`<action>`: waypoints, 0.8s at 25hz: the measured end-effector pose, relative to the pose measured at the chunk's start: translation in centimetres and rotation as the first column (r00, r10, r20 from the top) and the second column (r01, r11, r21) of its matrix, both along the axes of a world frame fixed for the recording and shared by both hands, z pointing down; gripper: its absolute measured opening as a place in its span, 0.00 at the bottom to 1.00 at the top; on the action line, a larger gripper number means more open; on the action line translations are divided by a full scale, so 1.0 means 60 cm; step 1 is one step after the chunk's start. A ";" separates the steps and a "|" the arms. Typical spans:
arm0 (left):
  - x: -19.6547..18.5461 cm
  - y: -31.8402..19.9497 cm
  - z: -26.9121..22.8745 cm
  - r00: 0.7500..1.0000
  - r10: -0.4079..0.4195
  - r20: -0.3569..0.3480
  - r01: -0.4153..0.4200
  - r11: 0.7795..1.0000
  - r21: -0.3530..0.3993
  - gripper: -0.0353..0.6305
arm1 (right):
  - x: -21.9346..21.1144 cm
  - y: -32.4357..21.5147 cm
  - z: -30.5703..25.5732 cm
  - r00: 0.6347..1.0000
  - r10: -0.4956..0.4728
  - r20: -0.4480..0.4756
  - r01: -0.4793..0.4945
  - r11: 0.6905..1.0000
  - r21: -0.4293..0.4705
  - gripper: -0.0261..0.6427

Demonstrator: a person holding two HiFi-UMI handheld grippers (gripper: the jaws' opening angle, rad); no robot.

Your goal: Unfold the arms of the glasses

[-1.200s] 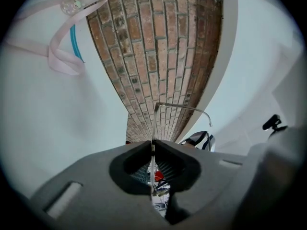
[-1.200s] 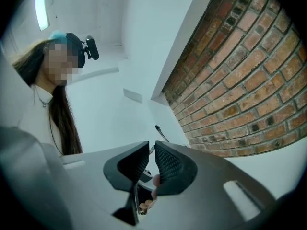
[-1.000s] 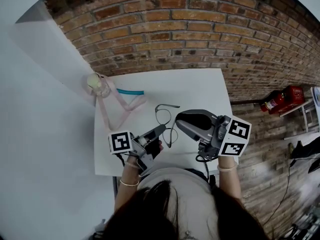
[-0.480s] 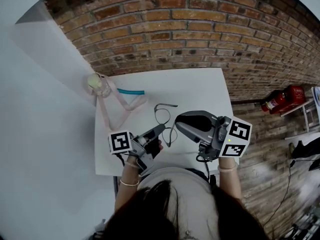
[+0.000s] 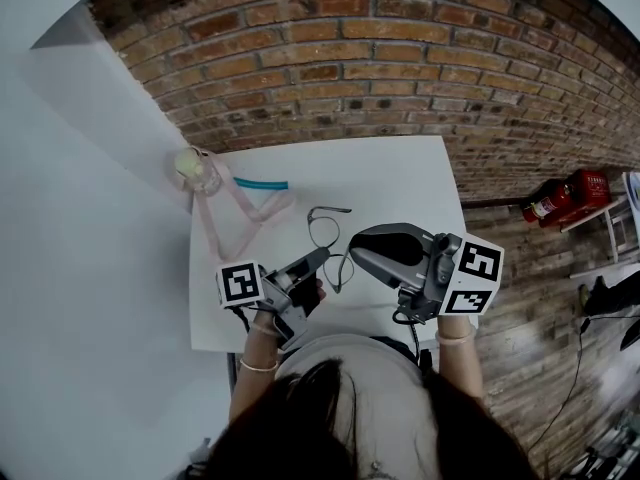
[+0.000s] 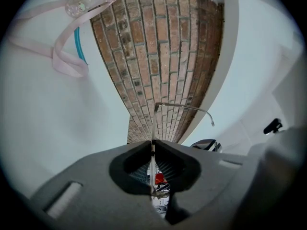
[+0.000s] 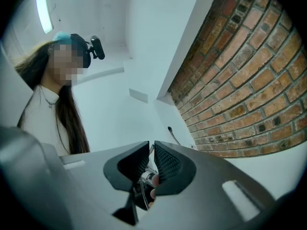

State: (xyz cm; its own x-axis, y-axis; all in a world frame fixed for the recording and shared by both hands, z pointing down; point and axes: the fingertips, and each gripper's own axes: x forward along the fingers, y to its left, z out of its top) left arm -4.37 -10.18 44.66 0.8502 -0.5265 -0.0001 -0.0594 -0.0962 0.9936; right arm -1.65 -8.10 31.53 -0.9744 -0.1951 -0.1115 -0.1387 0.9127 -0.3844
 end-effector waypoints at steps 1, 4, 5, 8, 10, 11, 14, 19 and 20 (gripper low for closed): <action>-0.001 0.000 0.001 1.000 -0.002 0.000 0.002 1.000 -0.001 0.09 | 0.000 0.001 0.000 1.000 -0.002 0.000 0.002 1.000 0.001 0.10; -0.004 -0.002 0.004 1.000 -0.011 0.000 0.011 1.000 -0.009 0.09 | -0.001 0.003 0.000 1.000 -0.008 0.001 0.008 1.000 0.004 0.10; -0.005 -0.003 0.005 1.000 -0.014 0.000 0.014 1.000 -0.011 0.09 | -0.001 0.005 0.000 1.000 -0.011 0.001 0.011 1.000 0.006 0.10; -0.007 -0.004 0.004 1.000 -0.026 -0.002 0.026 0.999 -0.019 0.09 | 0.001 0.009 -0.003 1.000 -0.022 0.002 0.022 1.000 0.008 0.10; -0.009 -0.005 0.005 0.999 -0.032 -0.003 0.032 0.999 -0.024 0.09 | 0.002 0.011 -0.005 1.000 -0.027 0.003 0.027 1.000 0.009 0.10; -0.010 -0.006 0.005 0.999 -0.036 -0.005 0.035 0.999 -0.026 0.09 | 0.002 0.012 -0.006 1.000 -0.029 0.004 0.029 1.000 0.010 0.10; -0.013 -0.008 0.009 0.999 -0.046 -0.008 0.046 0.999 -0.030 0.09 | 0.002 0.015 -0.005 0.999 -0.036 0.003 0.036 0.999 0.014 0.09; -0.018 -0.010 0.012 0.998 -0.065 -0.013 0.064 0.997 -0.039 0.09 | 0.002 0.019 -0.004 0.999 -0.044 0.001 0.044 0.999 0.017 0.09; -0.019 -0.011 0.013 0.998 -0.068 -0.014 0.067 0.997 -0.040 0.09 | 0.003 0.020 -0.004 0.999 -0.046 0.001 0.046 0.999 0.017 0.09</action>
